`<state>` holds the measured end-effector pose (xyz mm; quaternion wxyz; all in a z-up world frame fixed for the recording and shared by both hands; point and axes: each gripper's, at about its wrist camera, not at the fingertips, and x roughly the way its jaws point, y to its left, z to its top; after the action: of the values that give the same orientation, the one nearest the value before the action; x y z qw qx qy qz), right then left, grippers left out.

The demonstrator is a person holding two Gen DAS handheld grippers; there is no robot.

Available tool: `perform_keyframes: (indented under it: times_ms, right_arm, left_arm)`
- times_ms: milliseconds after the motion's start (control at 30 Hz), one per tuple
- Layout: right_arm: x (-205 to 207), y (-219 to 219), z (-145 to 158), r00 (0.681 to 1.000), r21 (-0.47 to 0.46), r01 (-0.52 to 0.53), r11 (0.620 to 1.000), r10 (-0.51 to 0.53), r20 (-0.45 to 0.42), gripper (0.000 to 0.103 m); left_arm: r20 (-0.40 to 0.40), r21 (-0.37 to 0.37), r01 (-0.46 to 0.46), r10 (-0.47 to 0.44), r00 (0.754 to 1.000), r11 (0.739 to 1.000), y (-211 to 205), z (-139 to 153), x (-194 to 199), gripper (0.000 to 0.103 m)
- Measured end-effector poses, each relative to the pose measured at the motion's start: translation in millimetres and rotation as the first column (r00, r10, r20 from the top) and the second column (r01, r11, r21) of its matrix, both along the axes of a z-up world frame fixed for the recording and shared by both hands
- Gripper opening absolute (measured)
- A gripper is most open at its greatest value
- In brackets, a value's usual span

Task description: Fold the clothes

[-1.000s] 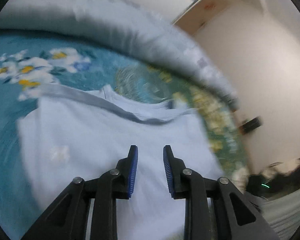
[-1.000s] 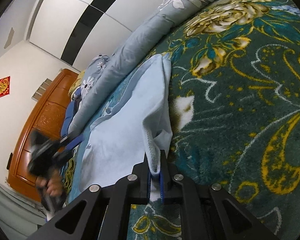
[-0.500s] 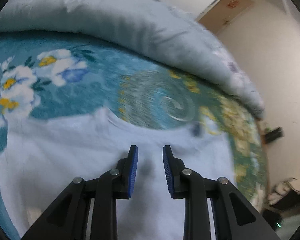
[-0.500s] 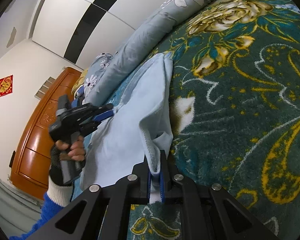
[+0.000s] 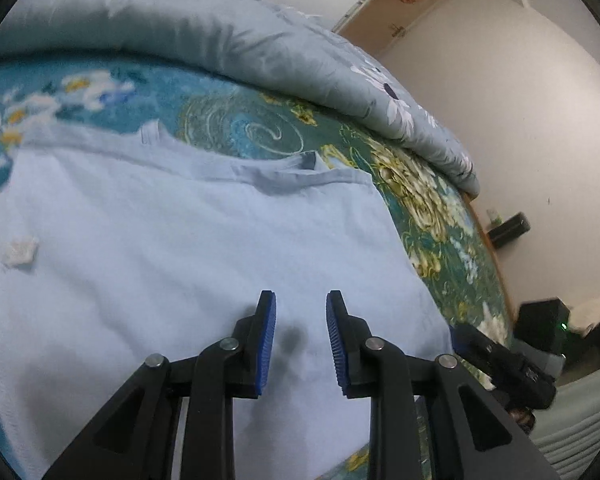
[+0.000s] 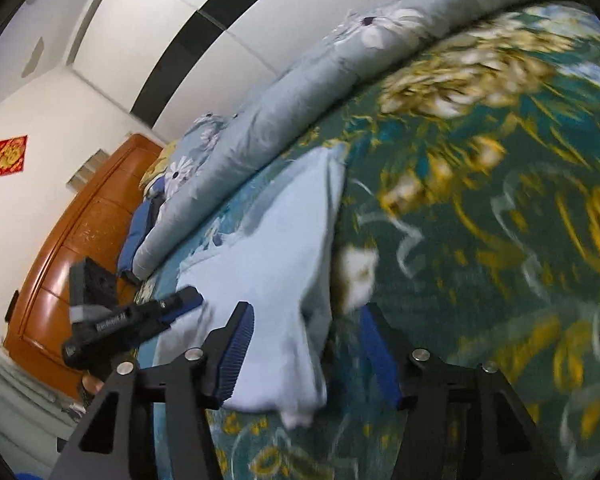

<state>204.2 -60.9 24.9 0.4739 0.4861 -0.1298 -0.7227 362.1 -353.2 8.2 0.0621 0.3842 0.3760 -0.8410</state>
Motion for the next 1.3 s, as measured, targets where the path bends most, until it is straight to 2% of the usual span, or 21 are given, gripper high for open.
perform_keyframes:
  times_ms: [100,267,300,400,533,600,733,867,1033,1133,1200,1300]
  right_arm:
    - [-26.0,-22.0,-11.1,0.998,0.013,-0.038,0.999,0.037,0.049,0.059]
    - [-46.1,-39.9,-17.7,0.995,0.000,-0.079,0.997,0.079,0.066,0.058]
    - [-47.4,-43.2,-17.9,0.994,0.002,-0.090,0.996,0.089,0.065,0.054]
    - [-49.2,-54.8,-22.4,0.988,0.020,-0.137,0.990,0.135,0.079,0.029]
    - [-46.0,-65.4,-24.9,0.986,0.048,-0.157,0.986,0.153,0.062,0.011]
    - [-43.9,-66.6,-20.5,0.987,0.050,-0.152,0.987,0.149,0.051,0.010]
    - [-37.8,-71.1,-6.2,0.990,0.080,-0.139,0.987,0.137,0.027,0.009]
    - [-32.1,-76.9,12.8,0.992,0.134,-0.123,0.983,0.124,0.000,0.009]
    - [-16.2,-90.4,42.8,0.991,0.193,-0.111,0.975,0.124,-0.058,0.009]
    - [0.8,-110.3,63.4,0.985,0.254,-0.104,0.962,0.136,-0.111,0.009]
    - [15.6,-129.0,75.5,0.975,0.299,-0.114,0.948,0.164,-0.148,0.009]
    - [46.1,-168.8,91.4,0.953,0.379,-0.141,0.915,0.229,-0.198,0.009]
  left_arm:
    - [-0.005,0.028,-0.017,0.018,1.000,0.999,1.9,-6.4,-1.0,0.027]
    - [-0.015,0.059,-0.023,0.024,1.000,0.998,7.6,-15.6,-4.5,0.027]
    - [-0.016,0.064,-0.023,0.024,1.000,0.998,8.6,-17.6,-6.1,0.026]
    - [-0.022,0.066,-0.021,0.023,1.000,0.998,11.4,-21.5,-10.4,0.026]
    - [-0.026,0.088,-0.033,0.036,0.999,0.996,9.0,-25.9,-11.3,0.026]
    - [-0.026,0.103,-0.040,0.043,0.999,0.994,7.1,-28.9,-11.7,0.026]
    - [-0.015,0.041,-0.024,0.025,1.000,0.999,13.1,-27.7,-16.5,0.026]
    - [-0.051,0.096,-0.007,0.012,0.999,0.995,1.6,-16.1,5.2,0.026]
    - [-0.104,0.021,-0.113,0.114,0.988,0.993,-42.8,14.9,65.3,0.026]
    - [-0.111,-0.017,-0.176,0.173,0.979,0.984,-75.3,16.4,99.0,0.026]
    - [-0.120,-0.005,-0.239,0.237,0.964,0.971,-97.0,7.1,119.9,0.026]
    - [-0.128,0.074,-0.300,0.307,0.943,0.951,-120.7,-13.1,143.6,0.026]
